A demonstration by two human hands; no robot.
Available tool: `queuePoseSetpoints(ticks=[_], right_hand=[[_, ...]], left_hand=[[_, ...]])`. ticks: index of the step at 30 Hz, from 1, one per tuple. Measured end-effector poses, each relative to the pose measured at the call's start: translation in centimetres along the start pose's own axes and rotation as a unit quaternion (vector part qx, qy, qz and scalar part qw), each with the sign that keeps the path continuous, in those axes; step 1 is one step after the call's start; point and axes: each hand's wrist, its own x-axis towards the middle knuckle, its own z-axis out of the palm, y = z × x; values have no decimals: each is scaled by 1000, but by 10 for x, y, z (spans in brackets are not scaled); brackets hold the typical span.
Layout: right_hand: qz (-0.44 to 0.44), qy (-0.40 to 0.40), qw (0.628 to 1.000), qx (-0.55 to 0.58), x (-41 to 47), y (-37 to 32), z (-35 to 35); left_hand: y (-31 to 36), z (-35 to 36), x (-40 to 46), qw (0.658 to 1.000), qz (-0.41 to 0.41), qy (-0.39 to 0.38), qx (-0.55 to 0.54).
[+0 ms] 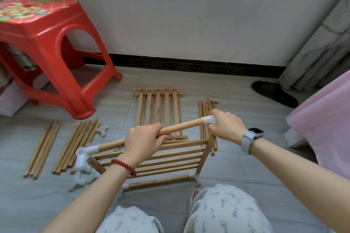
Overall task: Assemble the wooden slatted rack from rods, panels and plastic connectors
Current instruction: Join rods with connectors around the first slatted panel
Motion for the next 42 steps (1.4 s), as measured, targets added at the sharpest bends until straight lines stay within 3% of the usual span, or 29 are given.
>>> queuePoseSetpoints(ticks=[4,8,11,13,16,20,23,25,28,34,39,42], right_hand=[[-49,3,990,134,1,-8,-19],[-128,-10,931,340,-4,-33,-53],[-189,-42,880,435,-9,-56,-80],[-200,-71,865,455,-7,-71,-87],[-220,-89,870,432,-7,-94,-82],[-280,-105,868,395,-10,-135,-62],[-303,-68,866,391,-8,-156,-47],[-333,-24,890,310,-5,-159,-32],[-396,-23,911,109,-3,-165,-6],[-467,39,883,-10,-12,-211,19],[-460,28,882,-98,-18,-232,53],[-469,17,870,-151,-22,-245,74]], left_hand=[[-6,-15,-2,997,-55,24,-40],[-15,-33,-1,985,-127,58,-100],[-32,-45,-4,955,-147,43,-252],[-40,-55,-9,928,-127,20,-349],[-36,-66,-12,917,-96,26,-387],[-31,-90,-13,851,-84,117,-505],[-43,-100,-23,835,-108,157,-516],[-53,-100,-35,833,-131,188,-503],[-70,-96,-56,814,-172,224,-508],[-107,-100,-87,755,-256,176,-578],[-132,-88,-100,772,-405,102,-479],[-139,-68,-99,809,-458,75,-360]])
